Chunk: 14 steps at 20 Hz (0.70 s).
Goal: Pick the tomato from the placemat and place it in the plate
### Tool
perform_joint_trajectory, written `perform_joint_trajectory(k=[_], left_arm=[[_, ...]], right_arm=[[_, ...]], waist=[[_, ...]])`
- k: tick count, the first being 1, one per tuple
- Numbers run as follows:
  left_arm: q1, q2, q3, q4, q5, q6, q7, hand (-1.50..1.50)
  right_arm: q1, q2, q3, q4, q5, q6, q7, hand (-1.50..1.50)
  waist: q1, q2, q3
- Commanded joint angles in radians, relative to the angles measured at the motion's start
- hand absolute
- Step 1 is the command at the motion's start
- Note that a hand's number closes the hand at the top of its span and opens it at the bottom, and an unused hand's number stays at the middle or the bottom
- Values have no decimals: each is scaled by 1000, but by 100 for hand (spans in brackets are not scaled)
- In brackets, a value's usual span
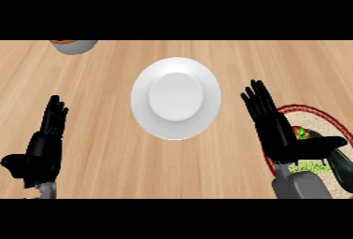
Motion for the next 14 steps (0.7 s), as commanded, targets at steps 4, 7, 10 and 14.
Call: perform_joint_trajectory(k=[4,7,10,14], left_arm=[[-178,49,-50,40,-61,-57,140,0],[-135,58,-46,82,-38,-101,65,0],[-186,44,-78,118,-34,-132,94,0],[-283,47,-40,182,-22,-177,132,0]], right_arm=[[-169,-44,-109,21,34,-147,171,-150],[-201,-336,31,25,354,-50,124,-150],[-179,-359,87,116,546,-190,172,150],[-5,-176,67,154,486,-257,65,-150]], waist=[[-5,4,-19],[3,-6,-70],[-14,13,-25],[-6,4,-19]])
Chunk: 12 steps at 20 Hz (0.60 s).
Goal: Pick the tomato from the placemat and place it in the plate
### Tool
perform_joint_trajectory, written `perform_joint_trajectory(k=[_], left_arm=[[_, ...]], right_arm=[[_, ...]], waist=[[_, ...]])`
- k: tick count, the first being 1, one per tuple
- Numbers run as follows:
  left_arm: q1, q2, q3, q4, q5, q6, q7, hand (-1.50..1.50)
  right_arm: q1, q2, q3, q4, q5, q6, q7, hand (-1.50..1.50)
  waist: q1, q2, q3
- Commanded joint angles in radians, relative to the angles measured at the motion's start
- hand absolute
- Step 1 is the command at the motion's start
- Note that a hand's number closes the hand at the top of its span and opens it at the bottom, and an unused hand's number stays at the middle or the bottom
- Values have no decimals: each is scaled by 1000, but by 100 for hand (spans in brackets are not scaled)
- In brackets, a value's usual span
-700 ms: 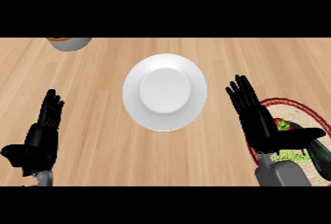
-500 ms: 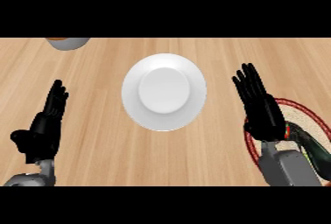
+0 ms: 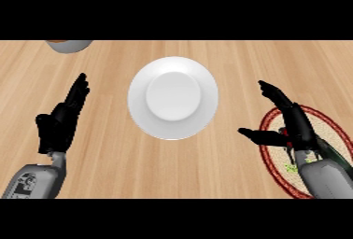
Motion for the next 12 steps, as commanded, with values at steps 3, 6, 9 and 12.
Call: perform_joint_trajectory(k=[3,6,9,12], left_arm=[[-26,-5,14,33,9,-48,16,0],[-85,5,28,65,7,-57,36,0],[-94,-29,13,69,-13,-35,40,0],[-69,-17,49,122,6,-59,-20,0]], right_arm=[[126,-19,37,33,172,-76,-115,-150],[155,-93,18,-72,253,-140,-65,-150],[131,-161,-55,-194,254,-130,24,-150],[213,-311,-83,-385,250,-19,166,-150]], waist=[[8,-3,6],[-1,-6,5],[-1,-7,5],[-15,-9,3]])
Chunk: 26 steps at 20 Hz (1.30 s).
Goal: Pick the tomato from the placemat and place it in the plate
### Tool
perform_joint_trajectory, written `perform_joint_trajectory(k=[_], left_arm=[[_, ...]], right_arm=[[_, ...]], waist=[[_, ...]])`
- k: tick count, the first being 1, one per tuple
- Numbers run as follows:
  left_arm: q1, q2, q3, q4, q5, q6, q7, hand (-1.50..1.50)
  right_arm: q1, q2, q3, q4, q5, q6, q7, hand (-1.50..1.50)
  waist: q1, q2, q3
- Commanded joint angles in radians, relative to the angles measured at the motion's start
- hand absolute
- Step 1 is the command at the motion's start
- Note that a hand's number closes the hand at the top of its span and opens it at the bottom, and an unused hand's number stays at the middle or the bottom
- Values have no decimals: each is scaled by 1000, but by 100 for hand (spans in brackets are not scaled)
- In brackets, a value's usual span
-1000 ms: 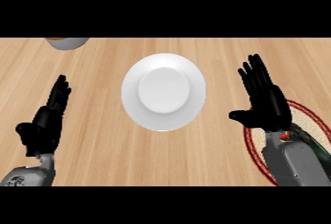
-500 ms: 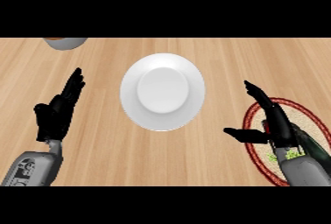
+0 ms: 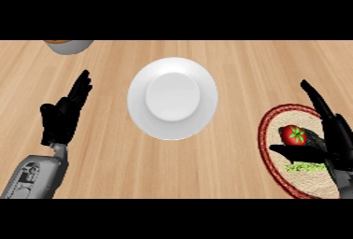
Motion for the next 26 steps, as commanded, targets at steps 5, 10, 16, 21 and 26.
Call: perform_joint_trajectory(k=[5,10,16,21,26], left_arm=[[-30,-2,18,22,2,-10,-5,0],[-19,-22,1,-23,-6,-9,38,0],[18,-81,-22,-23,-70,22,-15,0],[1,-69,12,-39,-65,-22,44,0],[28,-48,29,-31,-65,-54,-10,0]], right_arm=[[-11,-264,5,-160,51,272,421,-150],[-39,-354,-68,-252,-81,472,581,-150],[-95,-234,-44,-174,-32,554,651,-150],[-148,-154,-82,-41,28,630,579,-150],[-152,-138,-23,43,94,695,576,-150]], waist=[[3,1,-3],[12,1,0],[19,4,1],[20,4,1],[25,5,2]])
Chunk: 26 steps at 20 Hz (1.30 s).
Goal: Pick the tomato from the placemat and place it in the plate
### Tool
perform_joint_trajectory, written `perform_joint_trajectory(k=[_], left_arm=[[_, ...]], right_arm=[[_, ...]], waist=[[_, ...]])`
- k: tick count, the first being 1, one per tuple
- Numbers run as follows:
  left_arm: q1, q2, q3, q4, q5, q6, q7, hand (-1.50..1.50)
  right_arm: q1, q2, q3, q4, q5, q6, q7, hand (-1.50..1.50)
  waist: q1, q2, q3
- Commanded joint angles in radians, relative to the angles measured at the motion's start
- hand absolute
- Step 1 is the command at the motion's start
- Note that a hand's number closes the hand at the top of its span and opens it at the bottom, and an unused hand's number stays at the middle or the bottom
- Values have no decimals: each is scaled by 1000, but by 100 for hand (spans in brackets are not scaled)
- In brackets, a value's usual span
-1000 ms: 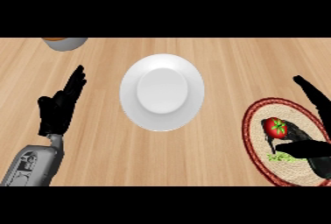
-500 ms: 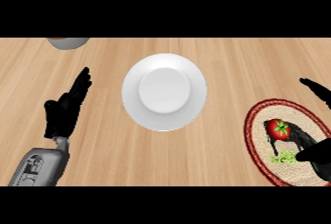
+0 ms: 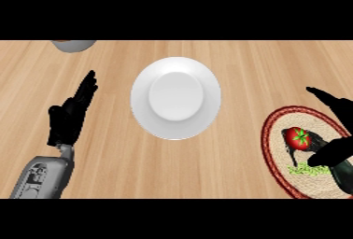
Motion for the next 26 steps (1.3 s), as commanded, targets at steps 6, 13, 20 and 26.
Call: perform_joint_trajectory(k=[6,13,20,26], left_arm=[[17,-46,2,-14,-18,-14,-4,0],[29,14,75,-53,-5,-86,26,0],[12,-50,62,-40,-56,-50,35,0],[-7,-41,93,13,-34,-88,7,0]], right_arm=[[5,129,56,176,191,18,-81,-150],[-23,141,-43,304,237,95,-204,-150],[-8,201,-81,397,354,61,-276,-150],[-28,251,-77,537,476,-129,-435,150]], waist=[[-1,0,0],[-1,-1,0],[-2,0,0],[1,1,1]])
